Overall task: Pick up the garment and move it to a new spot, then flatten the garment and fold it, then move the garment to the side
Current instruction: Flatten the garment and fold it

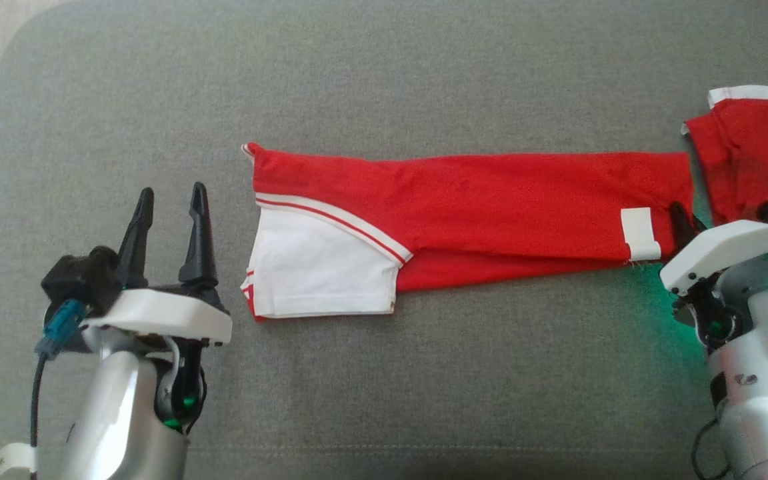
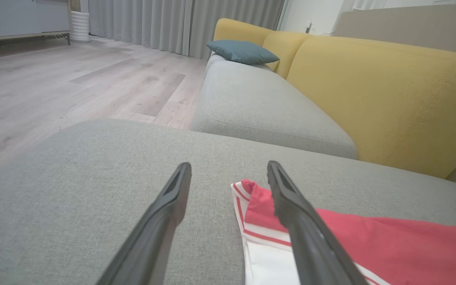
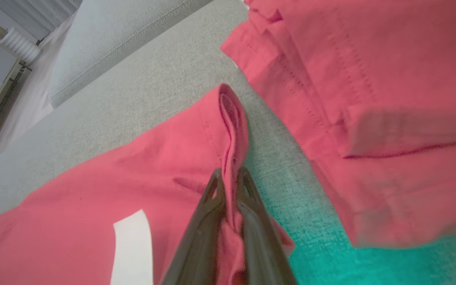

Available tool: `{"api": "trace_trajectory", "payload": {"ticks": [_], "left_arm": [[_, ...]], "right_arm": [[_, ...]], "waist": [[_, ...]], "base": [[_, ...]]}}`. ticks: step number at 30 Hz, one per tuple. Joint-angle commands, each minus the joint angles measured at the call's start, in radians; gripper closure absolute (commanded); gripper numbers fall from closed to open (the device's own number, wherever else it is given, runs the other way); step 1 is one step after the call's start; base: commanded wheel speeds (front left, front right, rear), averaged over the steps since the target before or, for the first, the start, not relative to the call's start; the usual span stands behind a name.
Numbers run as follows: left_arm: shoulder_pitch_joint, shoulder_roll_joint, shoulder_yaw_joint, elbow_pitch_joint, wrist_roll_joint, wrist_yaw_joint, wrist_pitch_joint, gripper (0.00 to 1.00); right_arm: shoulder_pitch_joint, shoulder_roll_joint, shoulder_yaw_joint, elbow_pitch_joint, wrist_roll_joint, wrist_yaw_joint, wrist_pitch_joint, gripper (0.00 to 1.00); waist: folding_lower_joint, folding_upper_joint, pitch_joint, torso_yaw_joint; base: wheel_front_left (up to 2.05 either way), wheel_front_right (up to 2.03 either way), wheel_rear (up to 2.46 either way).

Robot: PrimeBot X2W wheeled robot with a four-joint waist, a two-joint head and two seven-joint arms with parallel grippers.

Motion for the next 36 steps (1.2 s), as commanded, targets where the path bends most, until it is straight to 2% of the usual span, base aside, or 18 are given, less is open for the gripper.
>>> {"api": "trace_trajectory", "payload": {"ticks": [1, 9, 15, 27, 32, 36], "left_arm": [[-0.029, 0.01, 0.051, -0.025, 0.016, -0.006, -0.005, 0.0], [-0.005, -0.002, 0.062, -0.013, 0.023, -0.016, -0.005, 0.0], [0.037, -0.009, 0.081, -0.013, 0.014, -0.017, -0.005, 0.0], [0.076, -0.012, 0.087, -0.016, 0.0, -0.012, -0.005, 0.0], [0.084, -0.012, 0.078, -0.014, -0.004, -0.008, -0.005, 0.0], [0.089, -0.012, 0.071, -0.013, -0.002, -0.006, -0.005, 0.0]], "right_arm": [[-0.012, -0.001, 0.008, -0.039, 0.017, -0.001, -0.002, 1.0], [0.002, 0.004, 0.028, -0.116, 0.084, -0.001, 0.008, 1.0], [0.022, 0.04, 0.087, -0.252, 0.138, -0.001, 0.055, 1.0], [0.055, 0.11, 0.168, -0.448, 0.178, -0.001, 0.149, 1.0], [0.072, 0.111, 0.289, -0.459, 0.303, -0.001, 0.115, 1.0], [0.06, 0.111, 0.412, -0.405, 0.397, -0.001, 0.041, 1.0]], "waist": [[0.0, 0.0, -0.021, -0.004], [0.0, 0.0, -0.079, -0.003], [0.0, 0.0, -0.144, 0.015], [0.0, 0.0, -0.213, 0.106], [0.0, 0.0, -0.229, 0.161], [0.0, 0.0, -0.235, 0.218]], "base": [[0.0, 0.0, 0.0], [0.0, 0.0, 0.0], [0.0, 0.0, 0.0], [0.0, 0.0, 0.0], [0.0, 0.0, 0.0], [0.0, 0.0, 0.0]]}}
